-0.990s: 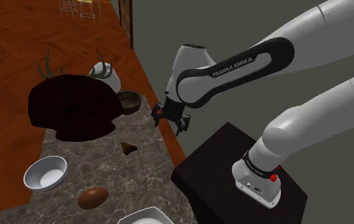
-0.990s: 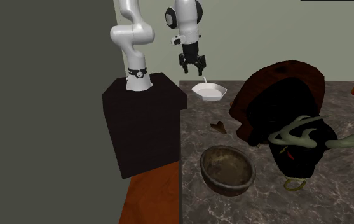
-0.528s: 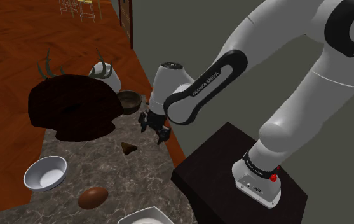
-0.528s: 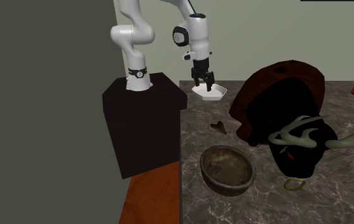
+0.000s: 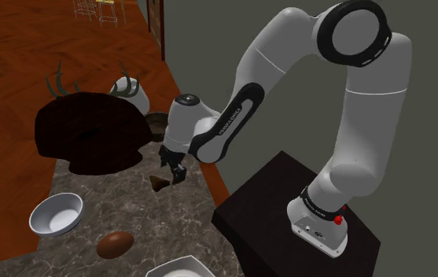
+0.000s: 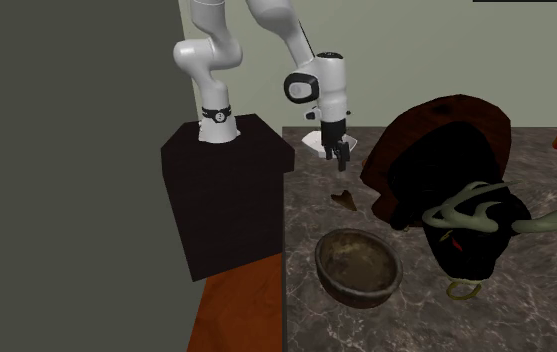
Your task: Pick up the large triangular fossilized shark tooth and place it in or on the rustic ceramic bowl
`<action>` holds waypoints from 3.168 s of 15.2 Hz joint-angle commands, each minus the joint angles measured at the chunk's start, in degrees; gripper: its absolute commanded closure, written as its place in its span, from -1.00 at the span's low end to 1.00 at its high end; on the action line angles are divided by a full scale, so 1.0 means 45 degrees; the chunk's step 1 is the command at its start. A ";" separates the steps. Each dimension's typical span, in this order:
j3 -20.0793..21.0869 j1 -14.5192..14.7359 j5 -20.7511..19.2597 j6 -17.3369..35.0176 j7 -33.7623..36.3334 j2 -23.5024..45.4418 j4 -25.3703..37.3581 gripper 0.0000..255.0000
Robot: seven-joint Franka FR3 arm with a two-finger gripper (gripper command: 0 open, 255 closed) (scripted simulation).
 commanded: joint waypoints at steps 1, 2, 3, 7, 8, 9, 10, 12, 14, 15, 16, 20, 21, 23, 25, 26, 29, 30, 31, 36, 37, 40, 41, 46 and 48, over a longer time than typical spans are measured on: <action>-0.0834 0.0756 -0.0499 0.0255 0.0820 0.0764 0.0579 -1.00; -0.0988 0.0899 -0.0599 0.0365 0.0900 0.0943 0.0659 -1.00; -0.1136 0.1036 -0.0699 0.0473 0.0980 0.1123 0.0743 -1.00; -0.1694 0.1555 -0.1049 0.0887 0.1270 0.1845 0.1101 -1.00; -0.1770 0.1627 -0.1091 0.0945 0.1307 0.1950 0.1156 -1.00; -0.1771 0.1628 -0.1090 0.0945 0.1305 0.1949 0.1156 -1.00; -0.1772 0.1629 -0.1089 0.0946 0.1305 0.1949 0.1155 -1.00; -0.1772 0.1629 -0.1089 0.0946 0.1305 0.1949 0.1156 -1.00; -0.1772 0.1629 -0.1089 0.0946 0.1305 0.1949 0.1156 -1.00; -0.1770 0.1627 -0.1088 0.0945 0.1304 0.1946 0.1153 -1.00; -0.1770 0.1627 -0.1088 0.0945 0.1304 0.1946 0.1153 1.00; -0.1770 0.1627 -0.1088 0.0945 0.1304 0.1946 0.1153 1.00; -0.1770 0.1627 -0.1088 0.0945 0.1304 0.1946 0.1153 1.00; -0.1770 0.1627 -0.1088 0.0945 0.1304 0.1946 0.1153 1.00; -0.1770 0.1627 -0.1088 0.0945 0.1304 0.1946 0.1153 1.00; -0.1770 0.1627 -0.1088 0.0945 0.1304 0.1946 0.1153 -1.00; -0.4275 0.4573 0.0579 -0.3153 0.6543 0.3169 0.4274 -1.00; -0.4302 0.4598 0.0600 -0.3307 0.6727 0.3230 0.4391 -1.00; -0.4321 0.4600 0.0544 -0.3201 0.6765 0.3382 0.4434 -1.00; -0.4499 0.4697 0.0388 -0.2679 0.6874 0.4149 0.4684 -1.00; -0.4555 0.4728 0.0344 -0.2522 0.6905 0.4396 0.4778 -1.00; -0.4555 0.4729 0.0345 -0.2522 0.6904 0.4396 0.4777 -1.00; -0.4555 0.4728 0.0345 -0.2522 0.6904 0.4396 0.4778 -1.00; -0.4555 0.4728 0.0345 -0.2522 0.6905 0.4394 0.4776 1.00; -0.4555 0.4728 0.0345 -0.2522 0.6904 0.4394 0.4776 1.00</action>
